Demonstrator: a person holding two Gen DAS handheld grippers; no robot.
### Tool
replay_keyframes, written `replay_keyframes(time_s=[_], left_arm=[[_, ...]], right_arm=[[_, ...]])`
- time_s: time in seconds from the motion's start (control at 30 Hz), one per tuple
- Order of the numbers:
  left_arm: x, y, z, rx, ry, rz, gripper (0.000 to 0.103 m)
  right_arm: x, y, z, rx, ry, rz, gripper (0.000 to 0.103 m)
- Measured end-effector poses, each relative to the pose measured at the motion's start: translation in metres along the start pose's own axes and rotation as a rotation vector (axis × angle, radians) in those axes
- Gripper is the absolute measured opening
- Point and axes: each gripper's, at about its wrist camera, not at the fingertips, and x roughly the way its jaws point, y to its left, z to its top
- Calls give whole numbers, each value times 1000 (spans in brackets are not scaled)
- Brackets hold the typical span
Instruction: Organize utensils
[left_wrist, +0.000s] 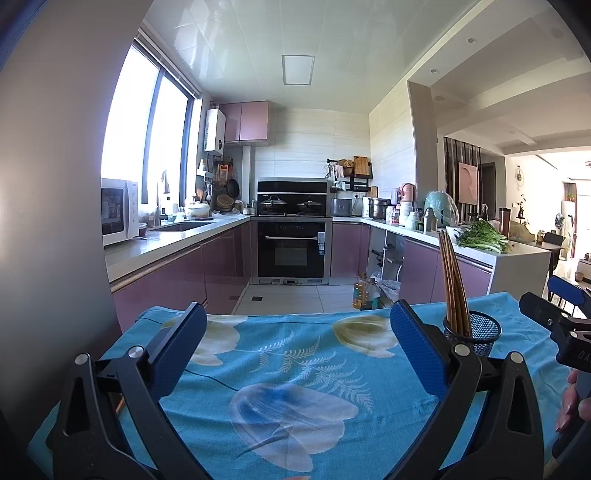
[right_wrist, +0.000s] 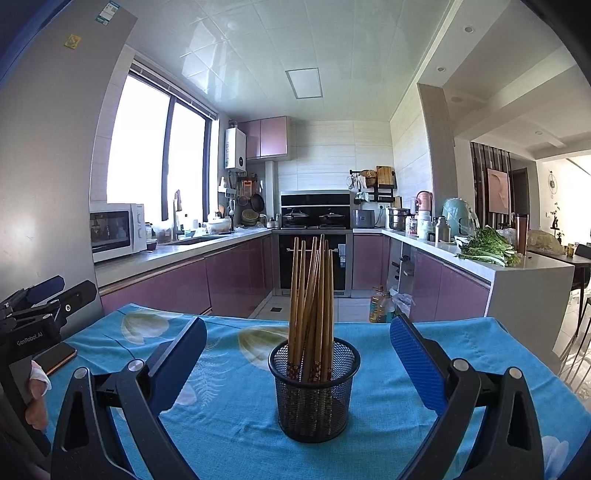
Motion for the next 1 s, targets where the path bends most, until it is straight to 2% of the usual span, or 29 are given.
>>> replay_keyframes(time_s=[1.0], left_arm=[[1,-2,-1,4,5,-6,98]], right_arm=[[3,-2,-3,6,2,4,96]])
